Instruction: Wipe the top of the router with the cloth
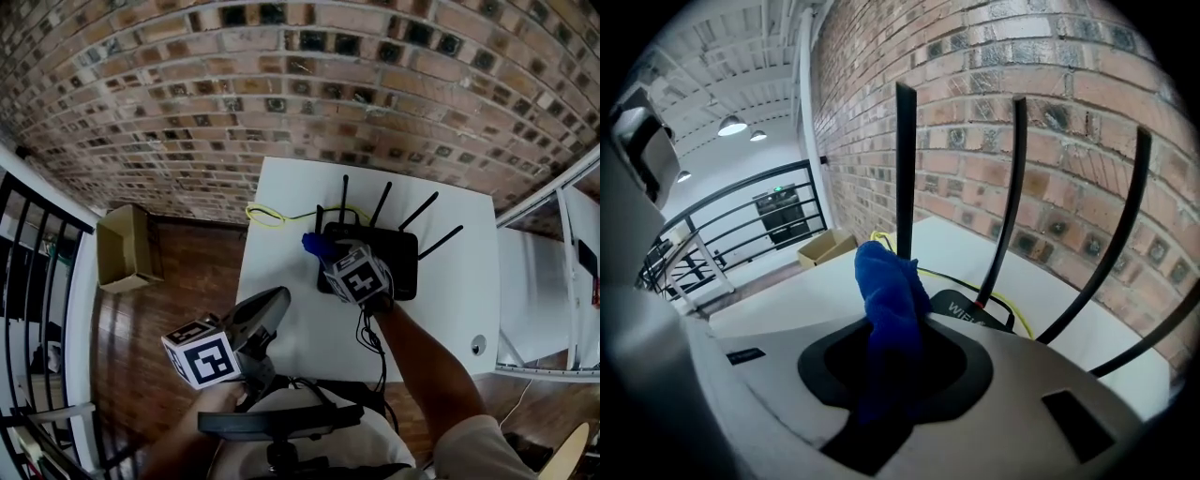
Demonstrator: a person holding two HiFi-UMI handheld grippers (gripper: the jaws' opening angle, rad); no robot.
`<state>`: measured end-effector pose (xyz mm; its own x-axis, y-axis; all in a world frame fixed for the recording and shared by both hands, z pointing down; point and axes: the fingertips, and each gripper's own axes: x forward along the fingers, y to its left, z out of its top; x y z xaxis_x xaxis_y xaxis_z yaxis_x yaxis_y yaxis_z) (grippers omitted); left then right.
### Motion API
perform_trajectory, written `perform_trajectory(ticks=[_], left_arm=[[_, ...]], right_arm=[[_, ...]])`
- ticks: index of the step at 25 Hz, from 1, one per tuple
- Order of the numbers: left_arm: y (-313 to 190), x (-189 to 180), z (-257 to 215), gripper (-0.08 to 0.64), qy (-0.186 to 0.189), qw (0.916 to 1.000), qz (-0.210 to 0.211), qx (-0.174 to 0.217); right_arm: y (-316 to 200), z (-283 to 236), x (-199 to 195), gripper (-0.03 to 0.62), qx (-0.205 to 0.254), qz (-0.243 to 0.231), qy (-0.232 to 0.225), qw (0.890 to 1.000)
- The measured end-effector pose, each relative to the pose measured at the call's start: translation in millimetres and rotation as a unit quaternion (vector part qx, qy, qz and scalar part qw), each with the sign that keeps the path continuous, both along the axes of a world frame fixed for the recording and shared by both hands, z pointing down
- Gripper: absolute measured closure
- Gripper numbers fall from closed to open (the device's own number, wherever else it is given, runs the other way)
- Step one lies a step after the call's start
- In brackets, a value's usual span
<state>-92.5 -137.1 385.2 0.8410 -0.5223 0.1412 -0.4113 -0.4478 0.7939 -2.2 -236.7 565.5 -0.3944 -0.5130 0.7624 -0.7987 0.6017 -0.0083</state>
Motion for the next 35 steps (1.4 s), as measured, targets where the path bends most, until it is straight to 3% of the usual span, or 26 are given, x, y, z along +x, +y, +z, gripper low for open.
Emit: perform_trajectory(ticks=[6, 11, 15, 19, 22, 28, 35], left_arm=[[1.6, 11.0, 0.9, 0.541, 0.002, 0.9998, 0.019, 0.001], [2.1, 29.9, -2.9, 0.541, 0.011, 0.999, 0.044, 0.0], [4.7, 42.5, 2.3, 0.541, 0.002, 0.998, 0.063, -0.004], [5.0, 54.1, -0.8, 0.541, 0.008, 0.9968, 0.08, -0.001], [5.1, 56.2, 0.2, 0.541, 0.009, 0.9961, 0.088, -0.004], [2.1, 47.5, 8.2, 0.541, -0.001, 0.9954, 0.095, -0.013], [-5.0, 36.9, 16.5, 0.543, -0.006, 0.9949, 0.098, -0.021]], right_arm=[[17.7, -42.6, 20.7, 0.485, 0.034, 0.048, -0.052, 0.997], [29.0, -53.6, 74.3, 0.485, 0.036, 0.125, -0.07, 0.989], [35.3, -44.1, 139.4, 0.485, 0.025, 0.208, -0.026, 0.977], [37.0, -30.9, 201.3, 0.485, 0.01, 0.294, 0.031, 0.955], [35.4, -20.4, 226.2, 0.485, -0.007, 0.331, 0.065, 0.941], [34.2, -4.5, 236.8, 0.485, -0.041, 0.384, 0.109, 0.916], [23.8, 11.8, 241.2, 0.485, -0.051, 0.39, 0.174, 0.903]])
